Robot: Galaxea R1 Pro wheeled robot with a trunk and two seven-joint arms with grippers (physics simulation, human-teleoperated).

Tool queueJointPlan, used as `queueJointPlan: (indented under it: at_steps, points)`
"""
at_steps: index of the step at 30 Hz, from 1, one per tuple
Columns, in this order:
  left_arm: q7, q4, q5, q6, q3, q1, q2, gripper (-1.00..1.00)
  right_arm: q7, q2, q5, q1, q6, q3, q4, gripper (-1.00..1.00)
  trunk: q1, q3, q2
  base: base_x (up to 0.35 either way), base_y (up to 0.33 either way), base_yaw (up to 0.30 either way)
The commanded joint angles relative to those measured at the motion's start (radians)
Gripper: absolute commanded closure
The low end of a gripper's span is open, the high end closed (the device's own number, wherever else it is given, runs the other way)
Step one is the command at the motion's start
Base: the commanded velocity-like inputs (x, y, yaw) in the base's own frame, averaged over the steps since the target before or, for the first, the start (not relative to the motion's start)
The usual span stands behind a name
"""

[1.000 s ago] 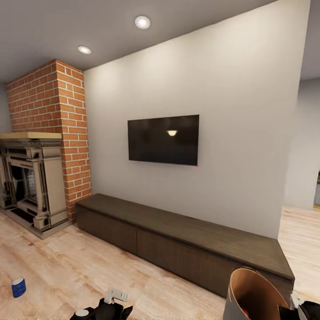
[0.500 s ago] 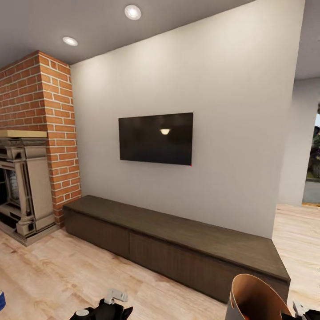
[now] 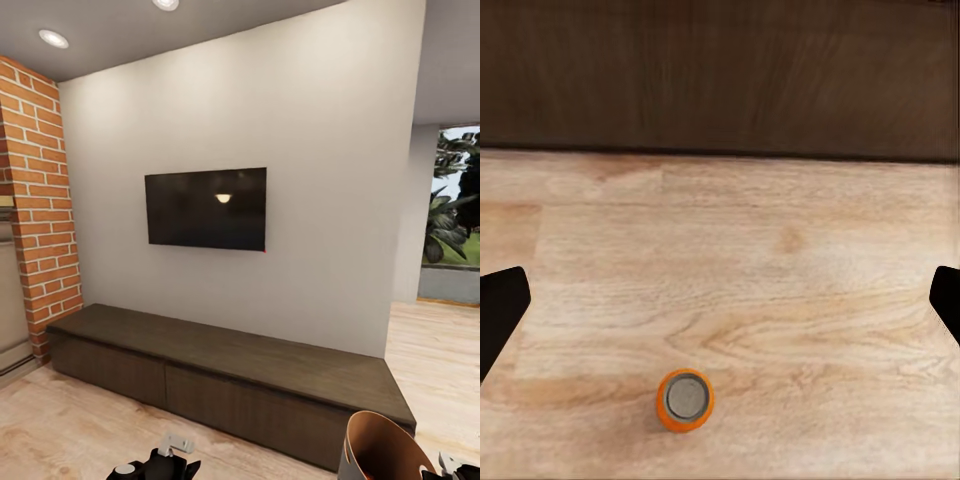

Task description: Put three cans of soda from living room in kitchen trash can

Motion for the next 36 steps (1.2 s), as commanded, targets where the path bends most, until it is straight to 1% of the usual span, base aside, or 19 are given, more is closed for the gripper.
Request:
queueJointPlan:
  at_steps: [1, 13, 23, 29, 36]
  points:
    - [0.000, 0.000, 0.000, 0.000, 0.000, 0.000, 0.000, -1.00, 0.007, 0.000, -0.014, -0.001, 0.001, -0.006, -0.001, 1.00, 0.000, 0.000, 0.000, 0.065, 0.000, -0.084]
    - [0.000, 0.000, 0.000, 0.000, 0.000, 0.000, 0.000, -1.00, 0.007, -0.001, -0.014, -0.001, -0.001, -0.006, -0.003, 1.00, 0.000, 0.001, 0.000, 0.012, 0.000, -0.015]
    - [0.002, -0.002, 0.001, 0.000, 0.001, 0.000, -0.006, -1.00, 0.007, -0.001, -0.014, -0.001, -0.002, -0.006, -0.004, 1.00, 0.000, 0.001, 0.000, 0.000, 0.000, 0.000]
    - [0.004, -0.003, 0.002, 0.000, 0.001, 0.001, -0.008, -1.00, 0.008, 0.000, -0.015, -0.001, -0.016, -0.006, -0.004, 1.00, 0.000, 0.001, 0.000, 0.000, 0.000, 0.000]
    - [0.003, -0.001, 0.000, 0.000, 0.001, 0.000, -0.015, -1.00, 0.009, -0.001, -0.015, -0.001, -0.024, -0.007, -0.006, 1.00, 0.027, -0.021, -0.049, 0.000, 0.000, 0.000]
